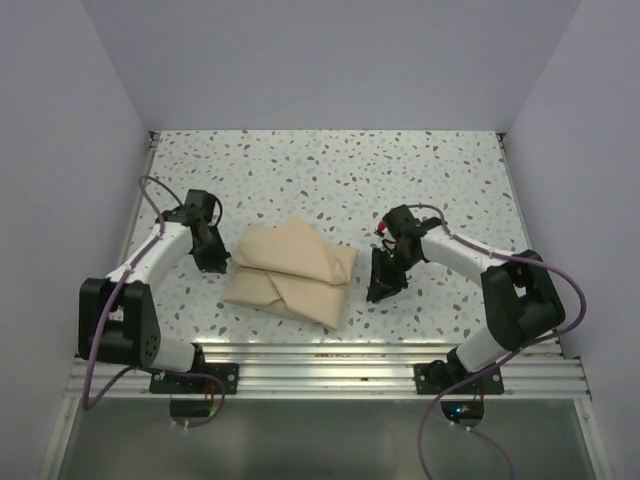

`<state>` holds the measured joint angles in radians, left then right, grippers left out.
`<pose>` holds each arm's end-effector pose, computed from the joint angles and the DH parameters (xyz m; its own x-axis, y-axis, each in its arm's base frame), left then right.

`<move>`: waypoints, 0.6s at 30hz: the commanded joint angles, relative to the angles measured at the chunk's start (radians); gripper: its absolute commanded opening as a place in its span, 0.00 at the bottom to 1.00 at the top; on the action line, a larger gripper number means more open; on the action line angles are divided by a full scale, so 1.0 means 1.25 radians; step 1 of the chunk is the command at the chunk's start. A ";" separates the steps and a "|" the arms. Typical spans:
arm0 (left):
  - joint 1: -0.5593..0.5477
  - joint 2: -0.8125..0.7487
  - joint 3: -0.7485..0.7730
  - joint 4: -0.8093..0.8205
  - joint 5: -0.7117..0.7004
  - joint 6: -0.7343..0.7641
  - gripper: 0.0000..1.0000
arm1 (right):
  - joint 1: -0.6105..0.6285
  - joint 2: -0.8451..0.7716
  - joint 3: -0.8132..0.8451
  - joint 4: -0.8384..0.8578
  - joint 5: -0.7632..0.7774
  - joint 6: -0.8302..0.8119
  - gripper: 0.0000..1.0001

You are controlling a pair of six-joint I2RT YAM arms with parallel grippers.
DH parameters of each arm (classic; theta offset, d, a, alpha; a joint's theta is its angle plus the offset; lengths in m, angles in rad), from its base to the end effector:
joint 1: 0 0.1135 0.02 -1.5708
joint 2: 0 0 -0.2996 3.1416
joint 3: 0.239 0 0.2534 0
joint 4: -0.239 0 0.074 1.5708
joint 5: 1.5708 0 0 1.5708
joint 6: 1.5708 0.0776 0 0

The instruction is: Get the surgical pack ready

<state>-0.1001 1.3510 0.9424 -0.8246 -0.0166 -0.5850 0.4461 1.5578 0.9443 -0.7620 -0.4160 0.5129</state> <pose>0.2535 -0.0242 0.2201 -0.8349 -0.4710 -0.2848 -0.4397 0.8820 -0.1698 0.2391 0.1491 0.1782 -0.9995 0.0196 0.0254 0.0288 0.8972 0.4406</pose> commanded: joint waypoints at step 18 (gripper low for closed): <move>-0.043 0.231 -0.012 0.268 0.326 -0.103 0.00 | 0.014 0.332 0.329 0.159 -0.134 0.131 0.21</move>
<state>-0.1093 1.5848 0.8639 -0.6193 0.2394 -0.6415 0.4694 1.9320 1.2224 -0.6182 -0.5171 0.6476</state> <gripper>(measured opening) 0.005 0.204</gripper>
